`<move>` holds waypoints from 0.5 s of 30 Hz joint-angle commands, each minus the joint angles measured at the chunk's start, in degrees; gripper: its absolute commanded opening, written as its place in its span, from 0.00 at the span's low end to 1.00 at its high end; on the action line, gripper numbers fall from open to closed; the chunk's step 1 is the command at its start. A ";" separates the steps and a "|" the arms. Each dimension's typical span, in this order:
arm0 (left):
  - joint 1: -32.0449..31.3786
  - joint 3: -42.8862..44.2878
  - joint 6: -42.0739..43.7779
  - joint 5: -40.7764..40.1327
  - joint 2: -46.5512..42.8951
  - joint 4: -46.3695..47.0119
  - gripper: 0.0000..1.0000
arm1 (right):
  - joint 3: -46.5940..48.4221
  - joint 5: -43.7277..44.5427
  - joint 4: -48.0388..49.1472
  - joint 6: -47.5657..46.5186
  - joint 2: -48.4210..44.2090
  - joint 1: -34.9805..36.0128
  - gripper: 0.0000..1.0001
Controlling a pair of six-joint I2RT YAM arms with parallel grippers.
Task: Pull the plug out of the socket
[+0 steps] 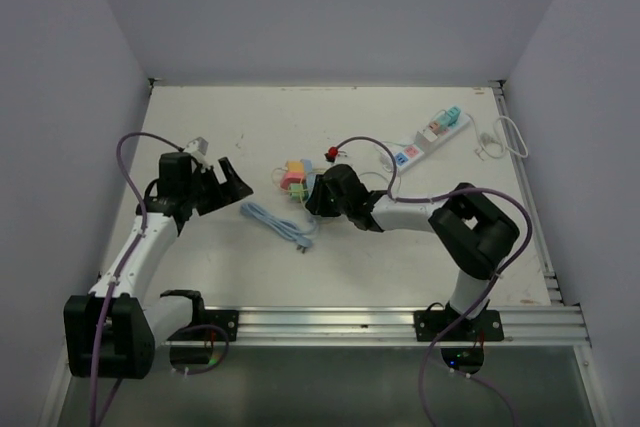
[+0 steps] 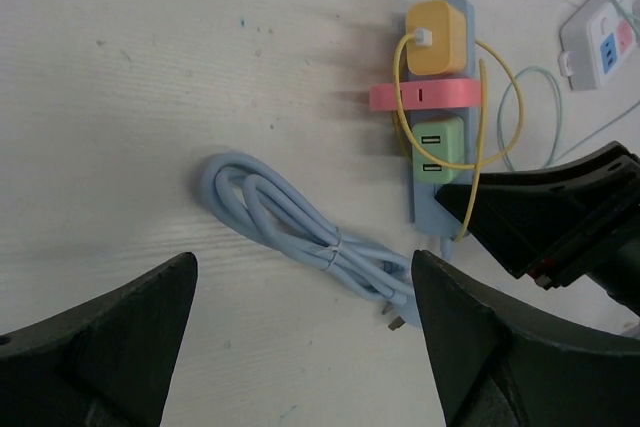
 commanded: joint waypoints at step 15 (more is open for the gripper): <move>-17.10 -3.25 -20.77 -6.24 6.14 19.31 0.69 | -9.74 -15.22 19.20 1.55 -1.51 -4.62 0.00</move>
